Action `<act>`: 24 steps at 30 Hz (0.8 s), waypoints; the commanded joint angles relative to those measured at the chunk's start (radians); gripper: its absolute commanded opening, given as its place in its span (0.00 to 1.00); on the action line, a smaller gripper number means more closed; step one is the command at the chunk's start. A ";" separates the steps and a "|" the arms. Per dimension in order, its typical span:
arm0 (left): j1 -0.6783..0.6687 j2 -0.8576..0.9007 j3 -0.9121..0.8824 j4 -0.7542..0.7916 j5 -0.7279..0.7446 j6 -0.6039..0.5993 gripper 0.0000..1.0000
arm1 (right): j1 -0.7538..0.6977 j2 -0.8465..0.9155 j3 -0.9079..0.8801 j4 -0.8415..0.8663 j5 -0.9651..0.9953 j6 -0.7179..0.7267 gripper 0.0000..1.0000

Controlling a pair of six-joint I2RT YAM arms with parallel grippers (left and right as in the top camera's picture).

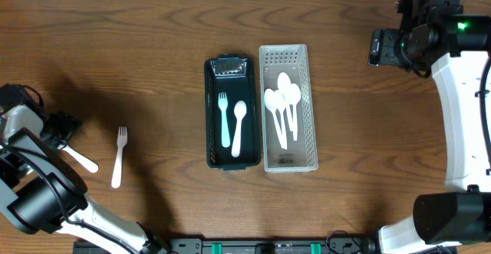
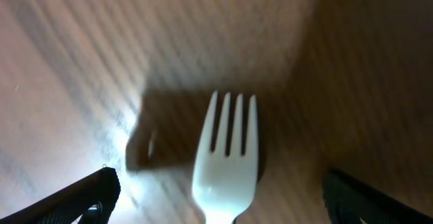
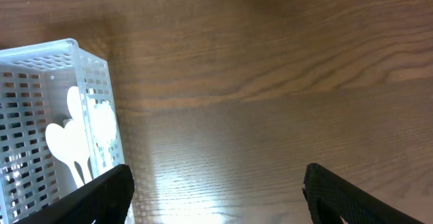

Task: Pack container
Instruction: 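Move left gripper to the white fork and position to grasp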

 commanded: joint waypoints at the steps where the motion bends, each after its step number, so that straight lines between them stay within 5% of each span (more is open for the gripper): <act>1: 0.005 0.068 -0.003 0.021 0.057 0.083 0.99 | -0.005 0.005 0.000 0.000 0.011 -0.004 0.84; 13: 0.005 0.109 -0.004 0.016 0.137 0.083 1.00 | -0.005 0.005 0.000 0.000 0.011 -0.003 0.83; 15: 0.005 0.109 -0.004 0.010 0.137 0.083 0.92 | -0.005 0.005 0.000 0.000 0.011 -0.004 0.83; 20: 0.004 0.109 -0.004 -0.014 0.137 0.083 0.52 | -0.005 0.005 0.000 0.000 0.011 -0.004 0.82; 24: 0.004 0.109 -0.004 -0.032 0.137 0.083 0.41 | -0.005 0.005 0.000 0.000 0.011 -0.004 0.82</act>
